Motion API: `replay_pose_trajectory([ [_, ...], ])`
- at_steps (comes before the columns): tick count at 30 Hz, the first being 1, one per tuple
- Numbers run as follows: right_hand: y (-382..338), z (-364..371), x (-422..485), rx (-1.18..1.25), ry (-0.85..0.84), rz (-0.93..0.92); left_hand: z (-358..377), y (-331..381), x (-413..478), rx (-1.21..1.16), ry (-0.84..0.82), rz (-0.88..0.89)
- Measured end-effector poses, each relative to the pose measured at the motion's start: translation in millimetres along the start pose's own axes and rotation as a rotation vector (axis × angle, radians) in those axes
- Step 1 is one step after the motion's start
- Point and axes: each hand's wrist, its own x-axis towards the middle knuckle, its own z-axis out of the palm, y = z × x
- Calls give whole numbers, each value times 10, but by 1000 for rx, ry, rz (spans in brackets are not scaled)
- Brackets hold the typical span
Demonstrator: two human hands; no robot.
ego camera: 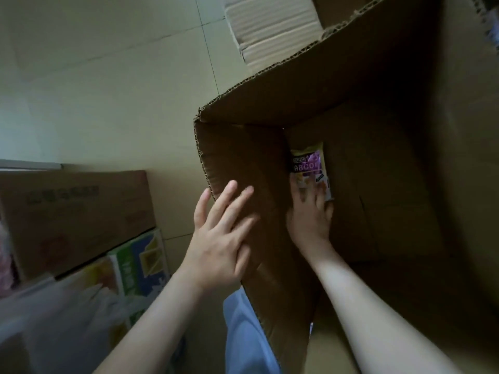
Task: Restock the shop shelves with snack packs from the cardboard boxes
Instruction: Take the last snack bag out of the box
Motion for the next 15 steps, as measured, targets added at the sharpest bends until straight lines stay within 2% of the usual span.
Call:
replay_pose_trajectory([
  [4,-5,158,722,-124,-52,100,103,-135,-30,-48,88,31],
  [7,41,284,1124,-87,-115,160,196,-249,-99,-88,140,11],
  [10,102,314,1293,-55,-105,202,201,-410,-105,-55,82,-11],
  [15,263,125,1080,-101,-82,194,113,-415,42,-32,-61,-6],
])
